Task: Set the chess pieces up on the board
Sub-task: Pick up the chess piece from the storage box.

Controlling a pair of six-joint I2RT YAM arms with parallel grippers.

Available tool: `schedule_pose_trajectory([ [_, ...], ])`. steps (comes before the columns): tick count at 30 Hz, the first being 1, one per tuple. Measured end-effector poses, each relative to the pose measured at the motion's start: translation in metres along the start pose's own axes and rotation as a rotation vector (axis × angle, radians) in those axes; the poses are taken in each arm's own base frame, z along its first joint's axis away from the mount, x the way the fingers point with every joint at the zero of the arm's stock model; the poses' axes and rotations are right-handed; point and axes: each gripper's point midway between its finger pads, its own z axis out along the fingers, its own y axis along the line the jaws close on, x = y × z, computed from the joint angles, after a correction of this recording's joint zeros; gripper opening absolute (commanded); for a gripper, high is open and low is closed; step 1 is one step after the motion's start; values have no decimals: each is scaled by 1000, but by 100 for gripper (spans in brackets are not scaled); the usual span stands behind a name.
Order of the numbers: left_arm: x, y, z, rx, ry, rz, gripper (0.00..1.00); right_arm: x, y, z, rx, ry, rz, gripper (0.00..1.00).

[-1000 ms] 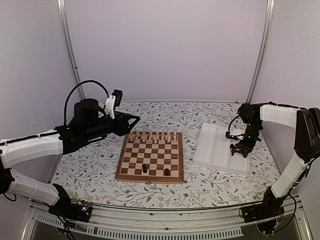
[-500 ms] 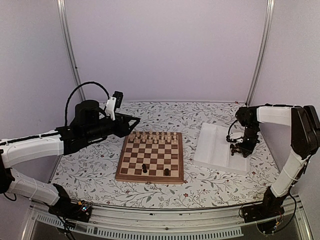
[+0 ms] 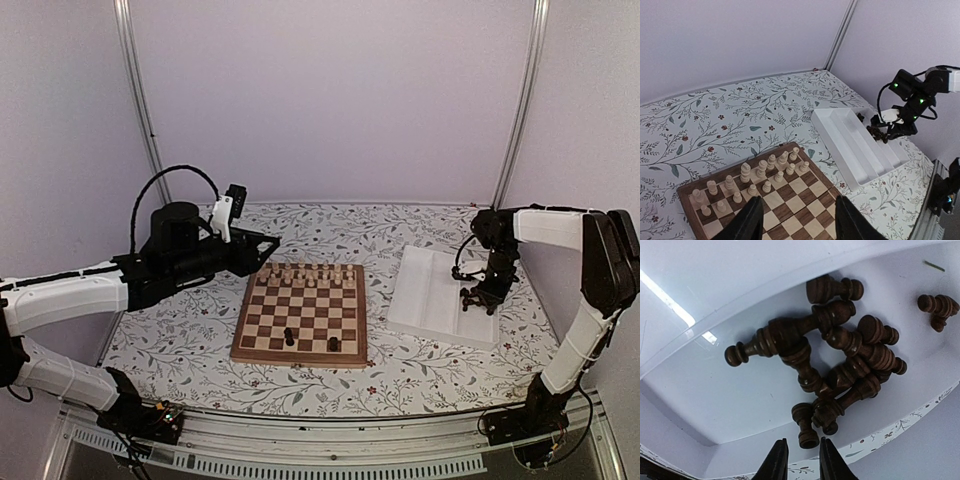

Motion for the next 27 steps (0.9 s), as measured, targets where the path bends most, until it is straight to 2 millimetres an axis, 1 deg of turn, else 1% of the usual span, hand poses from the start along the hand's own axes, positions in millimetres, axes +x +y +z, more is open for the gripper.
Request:
schedule_pose_trajectory([
  [7,3,1,3,1,5,-1,51,1,0,0,2,5,-3,29],
  [14,7,2,5,0,17,-1,51,4,0,8,6,36,-8,29],
  [18,7,2,5,0,17,-1,51,4,3,14,-9,53,-16,25],
  [21,8,2,5,0,18,-2,51,5,6,18,-20,63,-20,18],
  [23,9,2,5,-1,20,-2,51,7,8,19,-26,70,-20,13],
  [27,10,2,5,-1,22,-2,52,9,10,18,-36,82,-18,10],
])
